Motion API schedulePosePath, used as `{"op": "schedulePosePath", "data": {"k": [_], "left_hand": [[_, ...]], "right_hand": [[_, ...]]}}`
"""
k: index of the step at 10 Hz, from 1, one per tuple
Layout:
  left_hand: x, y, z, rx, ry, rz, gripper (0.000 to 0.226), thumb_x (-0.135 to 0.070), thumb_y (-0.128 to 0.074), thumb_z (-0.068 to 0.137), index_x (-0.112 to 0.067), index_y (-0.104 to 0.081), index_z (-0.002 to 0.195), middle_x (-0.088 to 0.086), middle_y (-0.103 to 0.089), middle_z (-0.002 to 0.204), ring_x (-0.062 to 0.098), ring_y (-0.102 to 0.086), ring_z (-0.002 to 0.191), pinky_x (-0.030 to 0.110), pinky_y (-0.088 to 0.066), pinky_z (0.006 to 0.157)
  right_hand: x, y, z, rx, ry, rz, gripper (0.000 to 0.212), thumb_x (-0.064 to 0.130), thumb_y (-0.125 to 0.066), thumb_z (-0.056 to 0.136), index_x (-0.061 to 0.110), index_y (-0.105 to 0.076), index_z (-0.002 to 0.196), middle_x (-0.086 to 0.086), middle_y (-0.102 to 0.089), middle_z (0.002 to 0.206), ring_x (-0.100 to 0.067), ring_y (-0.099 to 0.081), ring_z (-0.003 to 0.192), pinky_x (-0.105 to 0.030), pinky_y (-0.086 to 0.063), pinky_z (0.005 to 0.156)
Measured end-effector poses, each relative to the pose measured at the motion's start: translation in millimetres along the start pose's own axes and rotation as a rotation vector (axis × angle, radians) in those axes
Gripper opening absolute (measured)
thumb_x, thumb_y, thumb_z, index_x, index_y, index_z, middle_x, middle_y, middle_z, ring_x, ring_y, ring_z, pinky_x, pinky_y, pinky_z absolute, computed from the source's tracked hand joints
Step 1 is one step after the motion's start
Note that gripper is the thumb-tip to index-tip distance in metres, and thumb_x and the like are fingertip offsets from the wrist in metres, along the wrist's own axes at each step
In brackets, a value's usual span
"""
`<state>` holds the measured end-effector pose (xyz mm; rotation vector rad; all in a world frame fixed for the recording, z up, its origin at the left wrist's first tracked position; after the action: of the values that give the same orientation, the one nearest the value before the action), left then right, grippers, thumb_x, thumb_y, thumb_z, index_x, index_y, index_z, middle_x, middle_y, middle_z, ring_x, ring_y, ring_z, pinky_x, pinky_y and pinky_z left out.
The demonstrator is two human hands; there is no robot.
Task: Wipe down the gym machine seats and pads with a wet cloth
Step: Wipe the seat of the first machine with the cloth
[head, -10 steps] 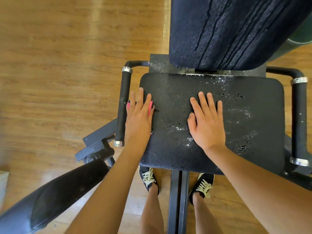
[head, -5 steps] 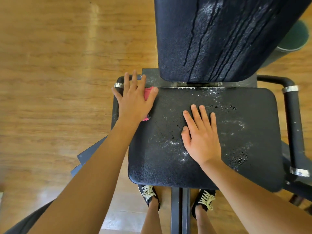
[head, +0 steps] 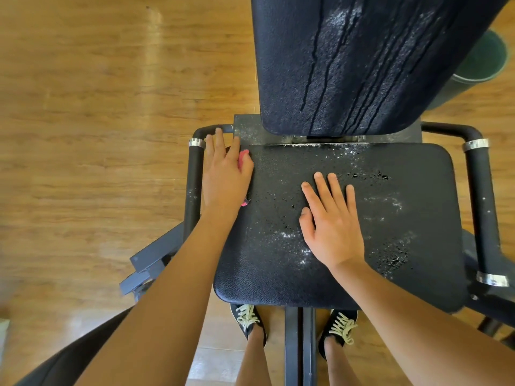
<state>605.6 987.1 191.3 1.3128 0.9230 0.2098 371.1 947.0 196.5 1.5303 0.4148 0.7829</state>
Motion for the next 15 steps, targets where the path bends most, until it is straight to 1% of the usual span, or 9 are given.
{"op": "schedulePosePath", "data": {"k": [1,3,4,7,8,10,11,12,15], "left_hand": [[1.6,-4.2,-31.2,-0.067,-0.084,0.092,0.052,-0.034,-0.037,0.105,-0.007,-0.053,0.146,0.020,-0.031,0.162,0.040,-0.021,0.153,0.052,-0.029,0.121],[-3.9,-2.3,-22.2,0.014,-0.117,0.269,0.057,-0.040,-0.023,0.109,-0.011,-0.036,0.156,0.014,-0.017,0.168,0.037,-0.012,0.155,0.054,-0.022,0.122],[-6.6,-0.4,-3.2,0.039,-0.106,0.245,0.059,-0.039,-0.017,0.108,-0.009,-0.033,0.157,0.014,-0.013,0.169,0.036,-0.010,0.156,0.054,-0.021,0.123],[2.2,1.4,-44.4,0.011,-0.141,0.213,0.055,-0.023,-0.032,0.106,0.003,-0.031,0.155,0.021,-0.020,0.166,0.036,-0.015,0.155,0.050,-0.022,0.125],[7.2,6.0,-83.1,0.030,-0.147,0.185,0.057,-0.025,-0.033,0.110,0.001,-0.018,0.159,0.019,-0.011,0.168,0.033,-0.007,0.156,0.048,-0.016,0.126],[-3.2,6.0,-46.0,0.054,-0.133,0.252,0.057,-0.033,-0.027,0.111,-0.002,-0.020,0.159,0.018,-0.009,0.169,0.033,-0.009,0.157,0.054,-0.020,0.124],[-5.9,4.4,-29.0,0.084,-0.094,0.282,0.058,-0.036,-0.023,0.110,-0.004,-0.026,0.158,0.016,-0.010,0.169,0.032,-0.006,0.157,0.057,-0.017,0.123],[-4.1,2.6,-40.0,0.064,-0.060,0.249,0.058,-0.035,-0.022,0.110,0.000,-0.030,0.156,0.018,-0.012,0.169,0.034,-0.005,0.157,0.057,-0.015,0.124],[9.1,8.1,-109.3,0.066,-0.116,0.206,0.055,-0.026,-0.031,0.111,0.004,-0.025,0.156,0.021,-0.007,0.168,0.035,-0.002,0.156,0.048,-0.013,0.126]], "right_hand": [[0.2,0.9,0.7,0.009,-0.002,0.000,0.050,0.029,-0.035,0.105,0.013,-0.049,0.150,-0.015,-0.038,0.163,-0.037,-0.026,0.155,-0.061,-0.018,0.125],[0.7,0.9,1.3,0.006,-0.003,0.001,0.050,0.029,-0.034,0.105,0.012,-0.049,0.150,-0.015,-0.038,0.163,-0.037,-0.026,0.154,-0.061,-0.019,0.125],[0.3,0.8,1.8,0.003,-0.003,0.001,0.050,0.029,-0.035,0.105,0.012,-0.049,0.150,-0.015,-0.038,0.163,-0.037,-0.026,0.155,-0.061,-0.018,0.125],[1.5,1.5,2.1,0.005,-0.003,0.003,0.050,0.028,-0.035,0.105,0.013,-0.048,0.151,-0.015,-0.037,0.163,-0.037,-0.025,0.155,-0.060,-0.018,0.126],[2.2,1.7,1.8,0.006,-0.006,0.008,0.050,0.029,-0.035,0.106,0.013,-0.047,0.152,-0.014,-0.036,0.164,-0.036,-0.024,0.155,-0.060,-0.017,0.126],[0.9,-0.3,2.1,0.000,-0.002,-0.001,0.050,0.029,-0.036,0.106,0.013,-0.047,0.152,-0.014,-0.036,0.164,-0.036,-0.024,0.155,-0.060,-0.017,0.125],[1.8,0.1,2.0,-0.008,-0.001,0.004,0.050,0.028,-0.036,0.106,0.013,-0.047,0.152,-0.015,-0.037,0.163,-0.037,-0.025,0.155,-0.061,-0.018,0.125],[1.6,0.0,2.2,-0.009,0.002,-0.001,0.050,0.029,-0.036,0.106,0.013,-0.047,0.152,-0.015,-0.037,0.164,-0.037,-0.025,0.155,-0.061,-0.018,0.125],[1.9,1.1,1.5,-0.016,-0.001,0.008,0.050,0.029,-0.035,0.106,0.013,-0.047,0.152,-0.015,-0.036,0.164,-0.036,-0.024,0.156,-0.060,-0.017,0.126]]}}
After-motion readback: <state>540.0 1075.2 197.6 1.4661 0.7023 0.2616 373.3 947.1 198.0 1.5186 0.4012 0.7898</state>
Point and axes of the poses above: each hand's wrist, its own z-axis towards the middle knuckle, its own y-axis out of the back of the hand, x = y × z, the point moved 1 cm from there along z, towards the middle knuckle
